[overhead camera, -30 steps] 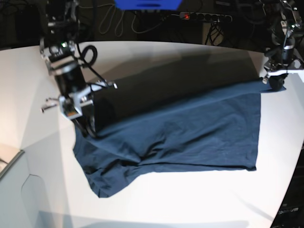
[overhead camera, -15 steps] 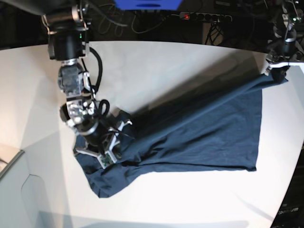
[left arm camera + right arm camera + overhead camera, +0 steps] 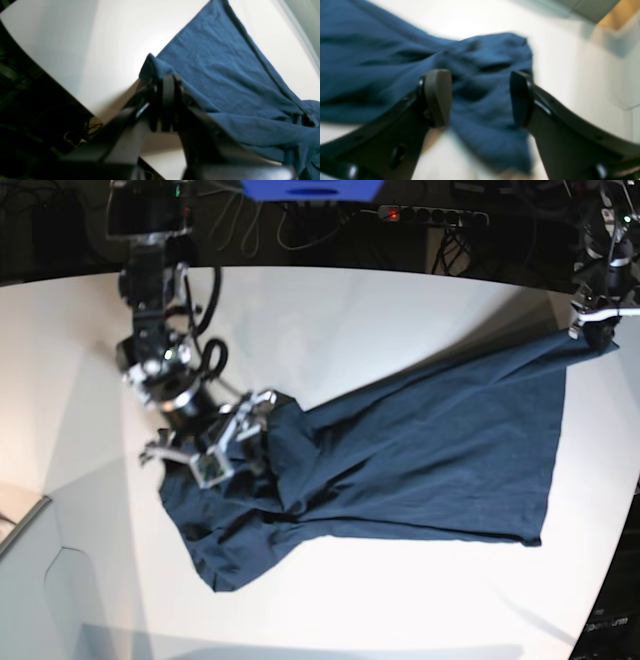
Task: Layout the t-shirt on the table in an organized manner, then fold the t-shirt properly
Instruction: 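Sweep the right gripper across the shirt toward its hem, then release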
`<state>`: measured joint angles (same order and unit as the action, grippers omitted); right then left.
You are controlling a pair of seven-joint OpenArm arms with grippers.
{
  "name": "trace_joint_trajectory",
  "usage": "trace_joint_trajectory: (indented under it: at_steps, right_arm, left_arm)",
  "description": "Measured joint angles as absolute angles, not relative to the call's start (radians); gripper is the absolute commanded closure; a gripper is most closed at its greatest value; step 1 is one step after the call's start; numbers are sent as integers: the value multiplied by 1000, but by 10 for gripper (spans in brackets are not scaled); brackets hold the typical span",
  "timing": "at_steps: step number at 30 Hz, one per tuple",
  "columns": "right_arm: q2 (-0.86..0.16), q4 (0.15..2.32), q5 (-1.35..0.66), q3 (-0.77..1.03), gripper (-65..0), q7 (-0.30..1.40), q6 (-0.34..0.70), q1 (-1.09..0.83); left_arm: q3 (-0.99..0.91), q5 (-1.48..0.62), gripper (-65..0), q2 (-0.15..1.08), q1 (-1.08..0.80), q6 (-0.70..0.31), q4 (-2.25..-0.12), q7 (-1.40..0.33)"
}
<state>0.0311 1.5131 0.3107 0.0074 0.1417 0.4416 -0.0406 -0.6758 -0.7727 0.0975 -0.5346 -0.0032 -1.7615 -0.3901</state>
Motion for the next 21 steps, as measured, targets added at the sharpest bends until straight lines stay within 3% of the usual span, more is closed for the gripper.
trace_joint_trajectory:
  at_steps: [5, 16, 18, 21]
  right_arm:
    - [44, 1425, 313, -62, -373, 149, 445, -98]
    - [53, 1226, 311, -88, -369, 142, 445, -15]
    - [53, 1217, 310, -88, -313, 142, 445, -11]
    - [53, 1209, 311, -114, -98, 150, 445, -9]
  left_arm:
    - [-679, -768, -1, 100, -535, -2, -1761, -391]
    - [-678, -772, -1, 100, -532, -2, -1761, -393]
    - [-678, -772, -1, 100, -532, -2, -1761, -393]
    - [-678, -772, -1, 100, -532, -2, -1761, -393]
